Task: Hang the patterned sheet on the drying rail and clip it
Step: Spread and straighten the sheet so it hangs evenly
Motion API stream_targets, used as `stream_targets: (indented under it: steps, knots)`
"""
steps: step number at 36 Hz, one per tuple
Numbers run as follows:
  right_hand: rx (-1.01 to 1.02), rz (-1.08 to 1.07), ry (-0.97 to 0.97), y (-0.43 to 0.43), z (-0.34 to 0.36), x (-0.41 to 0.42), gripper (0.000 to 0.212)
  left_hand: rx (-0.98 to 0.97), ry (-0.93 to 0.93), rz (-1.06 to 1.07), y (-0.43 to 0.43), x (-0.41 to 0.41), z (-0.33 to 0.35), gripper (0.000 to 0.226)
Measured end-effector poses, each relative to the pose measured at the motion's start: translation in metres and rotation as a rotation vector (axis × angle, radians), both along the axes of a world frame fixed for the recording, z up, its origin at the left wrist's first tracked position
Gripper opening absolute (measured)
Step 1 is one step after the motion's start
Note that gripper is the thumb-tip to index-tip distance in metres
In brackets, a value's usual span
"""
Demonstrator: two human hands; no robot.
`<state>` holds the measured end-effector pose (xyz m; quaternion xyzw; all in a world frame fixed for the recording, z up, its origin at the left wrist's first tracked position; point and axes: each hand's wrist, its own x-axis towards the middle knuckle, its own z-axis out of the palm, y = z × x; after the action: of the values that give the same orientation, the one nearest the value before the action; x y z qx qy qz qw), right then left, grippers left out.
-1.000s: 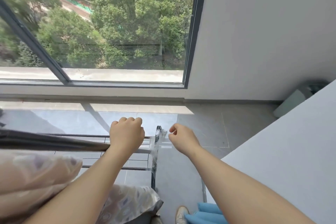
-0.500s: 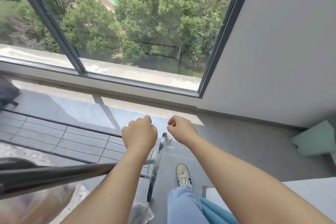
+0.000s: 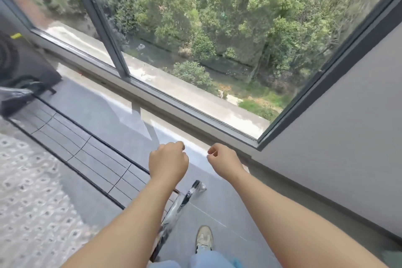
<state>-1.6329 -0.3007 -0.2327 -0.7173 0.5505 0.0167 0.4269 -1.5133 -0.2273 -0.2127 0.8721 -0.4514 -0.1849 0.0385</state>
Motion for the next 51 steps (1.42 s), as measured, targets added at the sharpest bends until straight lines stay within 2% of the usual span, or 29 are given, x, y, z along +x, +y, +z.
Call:
stream_targets:
  steps: [7,15,19,25,35,51]
  knots:
    - [-0.016,0.107,-0.009,-0.034,0.006,0.034,0.025,0.027,-0.04,0.03,-0.021,0.027,0.0,0.033]
    - [-0.037,0.305,-0.079,-0.064,0.021,0.094,0.024,-0.035,-0.064,0.172,-0.036,0.072,0.014,0.034]
    - [-0.028,0.444,-0.115,-0.09,0.024,0.131,0.023,-0.063,-0.06,0.315,-0.046,0.096,0.016,0.034]
    - [-0.008,0.774,-0.155,-0.114,0.037,0.188,0.024,-0.129,-0.08,0.671,-0.041,0.109,0.027,0.031]
    - [0.026,1.318,-0.209,-0.034,0.063,0.24,0.026,-0.15,-0.216,1.161,0.035,0.082,0.055,0.031]
    - [0.296,1.748,-0.409,0.086,0.092,0.295,0.018,-0.445,-0.407,1.831,0.116,0.075,0.087,0.029]
